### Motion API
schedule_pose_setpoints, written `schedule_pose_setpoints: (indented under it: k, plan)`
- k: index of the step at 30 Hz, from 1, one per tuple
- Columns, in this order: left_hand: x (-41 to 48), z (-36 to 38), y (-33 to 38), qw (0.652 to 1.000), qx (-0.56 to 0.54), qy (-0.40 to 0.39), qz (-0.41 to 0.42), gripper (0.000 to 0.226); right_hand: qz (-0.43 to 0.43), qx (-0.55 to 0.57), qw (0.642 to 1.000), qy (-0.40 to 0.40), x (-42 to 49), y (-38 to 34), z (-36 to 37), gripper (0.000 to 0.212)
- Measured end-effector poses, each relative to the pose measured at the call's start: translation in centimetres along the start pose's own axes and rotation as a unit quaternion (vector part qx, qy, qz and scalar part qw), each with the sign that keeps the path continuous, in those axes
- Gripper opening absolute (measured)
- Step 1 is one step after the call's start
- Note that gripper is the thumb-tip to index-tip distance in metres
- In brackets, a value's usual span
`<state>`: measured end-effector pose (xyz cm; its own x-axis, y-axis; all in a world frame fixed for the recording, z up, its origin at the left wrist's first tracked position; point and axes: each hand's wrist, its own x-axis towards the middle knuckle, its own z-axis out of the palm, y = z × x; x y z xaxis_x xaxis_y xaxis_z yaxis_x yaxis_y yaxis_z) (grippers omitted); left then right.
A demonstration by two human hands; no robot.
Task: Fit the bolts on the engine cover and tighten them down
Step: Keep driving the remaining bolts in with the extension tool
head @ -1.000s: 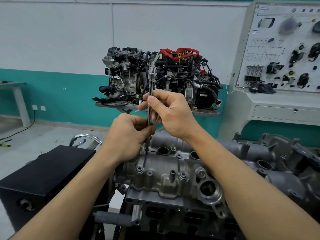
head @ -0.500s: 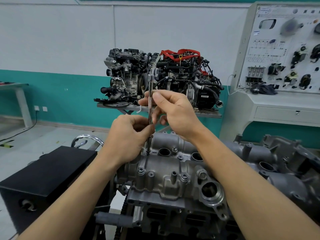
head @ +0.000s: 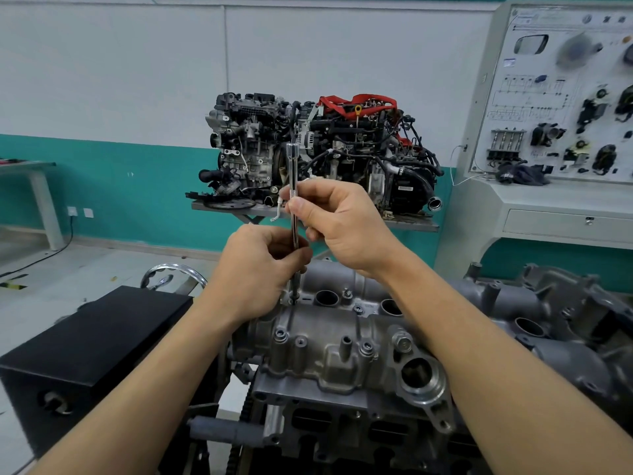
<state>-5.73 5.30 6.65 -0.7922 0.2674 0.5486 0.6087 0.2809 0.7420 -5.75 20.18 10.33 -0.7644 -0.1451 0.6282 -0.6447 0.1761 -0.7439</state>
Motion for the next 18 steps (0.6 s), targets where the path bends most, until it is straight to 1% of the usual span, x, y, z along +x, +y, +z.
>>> schedule_pose_setpoints:
  k: [1, 4, 5, 7, 9, 11, 14, 15, 16, 17, 18]
  plan:
    - [0.0, 0.0, 0.0, 1.0, 0.001, 0.0, -0.003, 0.015, -0.003, 0.003, 1.0, 0.01, 0.0, 0.0, 0.0, 0.01]
    - [0.1, 0.0, 0.0, 1.0, -0.005, 0.0, -0.013, 0.01, 0.006, -0.02, 0.998, 0.055, 0.1, 0.1, 0.0, 0.022]
    - [0.0, 0.0, 0.0, 1.0, -0.005, 0.001, -0.012, 0.009, 0.014, -0.025, 0.998, 0.051, 0.0, -0.1, 0.1, 0.02]
    - [0.0, 0.0, 0.0, 1.0, -0.002, 0.003, -0.009, 0.011, 0.025, -0.013, 1.0, 0.01, -0.1, -0.4, 0.2, 0.005]
    - [0.0, -0.1, 0.1, 1.0, 0.003, 0.003, -0.006, 0.012, 0.022, -0.001, 1.0, -0.022, -0.3, -0.7, 0.2, 0.019]
    - [0.0, -0.1, 0.1, 1.0, 0.012, 0.003, -0.004, 0.016, 0.007, -0.02, 0.999, -0.029, -0.4, -0.9, 0.2, 0.025]
    - [0.0, -0.1, 0.2, 1.0, 0.01, -0.001, -0.01, 0.014, 0.001, -0.058, 0.998, 0.027, -0.4, -0.8, 0.3, 0.016]
    - [0.0, 0.0, 0.2, 1.0, 0.002, -0.001, -0.013, 0.012, 0.005, -0.064, 0.996, 0.056, -0.3, -0.7, 0.2, 0.017]
    - [-0.1, 0.0, 0.2, 1.0, -0.006, -0.002, -0.017, 0.01, 0.009, -0.068, 0.995, 0.078, -0.3, -0.5, 0.2, 0.023]
    - [0.0, 0.0, 0.2, 1.0, -0.012, -0.002, -0.02, 0.008, 0.016, -0.07, 0.994, 0.087, -0.3, -0.4, 0.2, 0.027]
    - [-0.1, 0.0, 0.2, 1.0, -0.014, -0.002, -0.019, 0.007, 0.02, -0.065, 0.995, 0.078, -0.3, -0.4, 0.2, 0.025]
